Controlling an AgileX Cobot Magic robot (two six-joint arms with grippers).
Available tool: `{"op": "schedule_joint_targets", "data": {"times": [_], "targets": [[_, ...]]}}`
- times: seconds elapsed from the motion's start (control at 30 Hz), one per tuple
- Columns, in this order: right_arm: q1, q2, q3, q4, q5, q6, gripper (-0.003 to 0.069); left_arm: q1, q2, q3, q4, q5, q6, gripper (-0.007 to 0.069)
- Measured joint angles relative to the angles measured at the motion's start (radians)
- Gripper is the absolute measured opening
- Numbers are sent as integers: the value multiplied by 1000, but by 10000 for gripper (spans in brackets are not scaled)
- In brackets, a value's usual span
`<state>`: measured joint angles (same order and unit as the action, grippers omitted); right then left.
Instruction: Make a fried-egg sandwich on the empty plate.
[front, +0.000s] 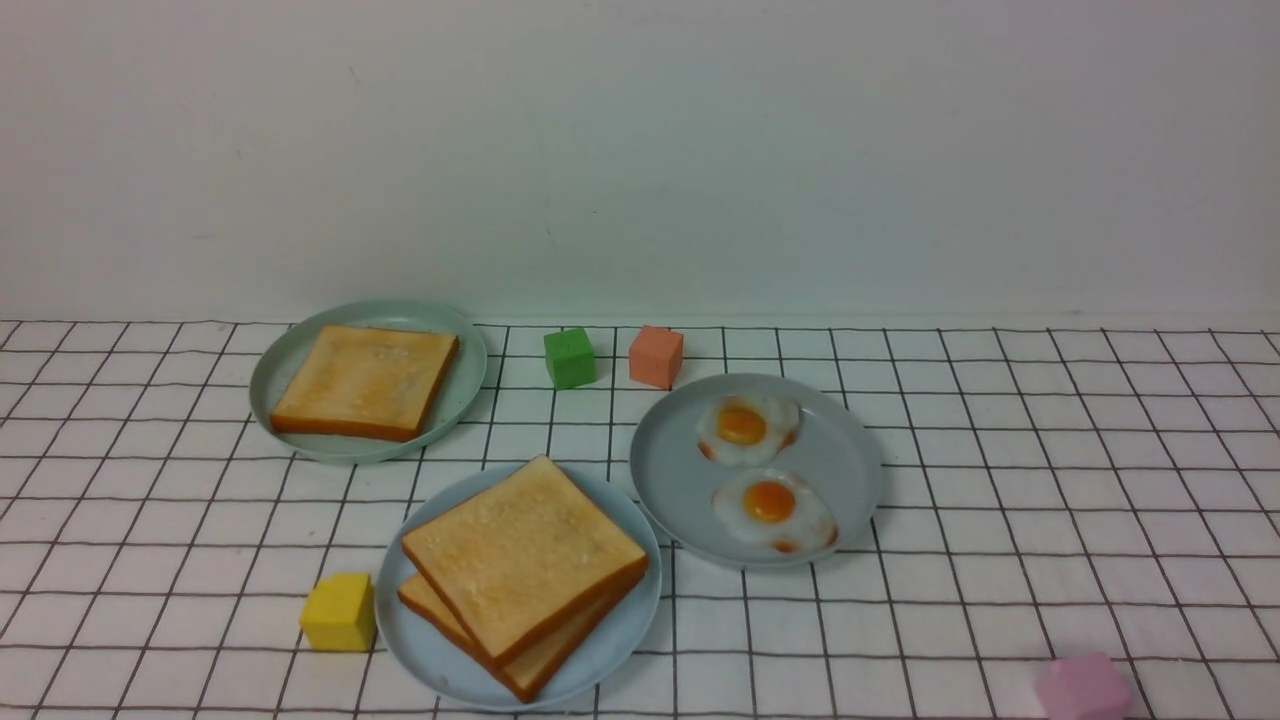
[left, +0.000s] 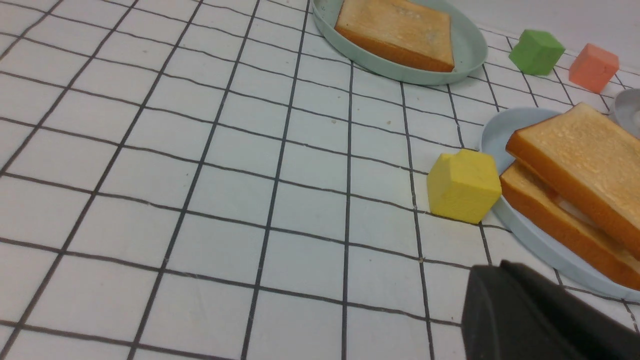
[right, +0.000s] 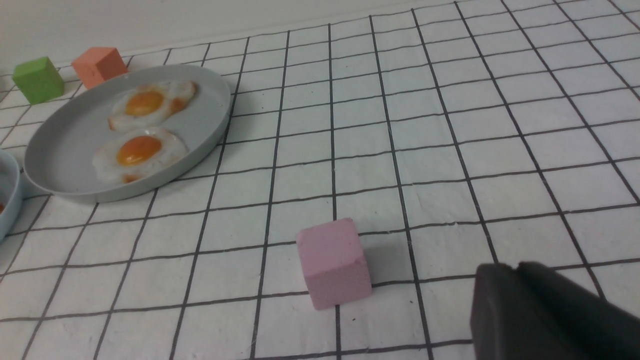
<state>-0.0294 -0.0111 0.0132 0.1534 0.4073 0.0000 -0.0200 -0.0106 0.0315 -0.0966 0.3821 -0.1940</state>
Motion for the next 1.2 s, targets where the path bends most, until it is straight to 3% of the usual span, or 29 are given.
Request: {"op": "schedule_joint_targets", "data": {"times": [1.2], "targets": [[0, 0, 0, 0, 0, 0, 101, 0, 0, 0, -1, 0, 0, -5]]}}
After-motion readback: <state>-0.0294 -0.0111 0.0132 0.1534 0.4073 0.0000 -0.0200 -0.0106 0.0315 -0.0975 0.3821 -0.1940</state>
